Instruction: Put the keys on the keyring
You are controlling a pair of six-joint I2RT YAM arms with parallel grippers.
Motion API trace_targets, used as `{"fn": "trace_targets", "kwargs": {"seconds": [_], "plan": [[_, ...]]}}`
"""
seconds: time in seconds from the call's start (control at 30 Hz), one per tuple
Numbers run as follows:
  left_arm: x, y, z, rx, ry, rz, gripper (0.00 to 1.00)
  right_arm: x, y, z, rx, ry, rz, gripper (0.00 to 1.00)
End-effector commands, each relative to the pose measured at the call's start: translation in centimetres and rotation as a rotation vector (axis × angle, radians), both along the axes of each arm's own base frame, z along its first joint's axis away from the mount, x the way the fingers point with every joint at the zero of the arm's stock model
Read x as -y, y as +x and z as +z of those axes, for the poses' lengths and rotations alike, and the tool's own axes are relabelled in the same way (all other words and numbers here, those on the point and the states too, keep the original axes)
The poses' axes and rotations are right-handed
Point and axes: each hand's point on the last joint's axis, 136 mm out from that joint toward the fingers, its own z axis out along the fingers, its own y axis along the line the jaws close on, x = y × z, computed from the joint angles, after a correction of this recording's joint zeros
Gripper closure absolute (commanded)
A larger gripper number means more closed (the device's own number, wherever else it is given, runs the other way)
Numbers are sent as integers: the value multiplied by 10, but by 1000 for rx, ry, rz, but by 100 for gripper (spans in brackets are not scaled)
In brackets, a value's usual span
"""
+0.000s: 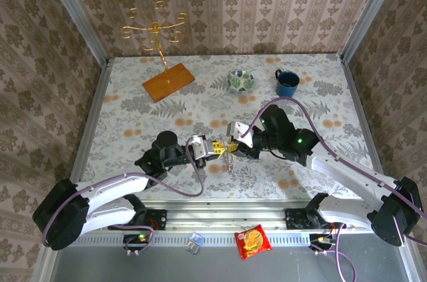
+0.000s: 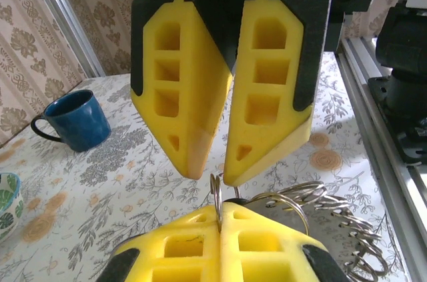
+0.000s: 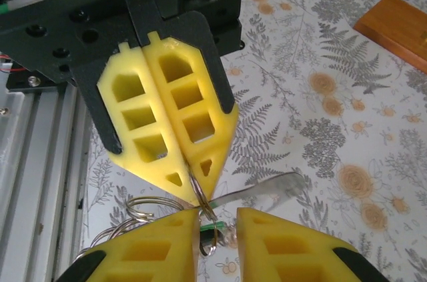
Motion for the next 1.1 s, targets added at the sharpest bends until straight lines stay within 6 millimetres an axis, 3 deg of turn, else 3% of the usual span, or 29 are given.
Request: {"fn": "trace_targets", "kwargs": {"seconds": [0.0, 0.27, 0.4, 0.43, 0.53, 0.6, 0.83, 1.07], "plan": [[3, -6, 23, 24, -94, -35, 100, -5, -5, 3, -24, 45, 27, 77], [3, -8, 25, 21, -120, -46, 100, -11, -4, 5, -28, 60, 51, 80], [4, -6, 23, 17, -122, -44, 100, -15, -5, 12, -18, 75, 78, 100], [3, -4, 22, 17, -119, -31, 98, -15, -5, 13, -14, 71, 83, 100], [0, 2, 21, 23, -103, 10, 79, -11, -5, 13, -4, 36, 87, 100], [-2, 6, 17, 27, -65, 33, 74, -8, -5, 11, 5, 1, 85, 100], [-3, 9, 3, 2, 116, 37, 76, -1, -7, -3, 21, -175, 107, 100], [1, 8, 2, -3, 139, 15, 80, -10, -14, 5, 54, -206, 155, 100]]}}
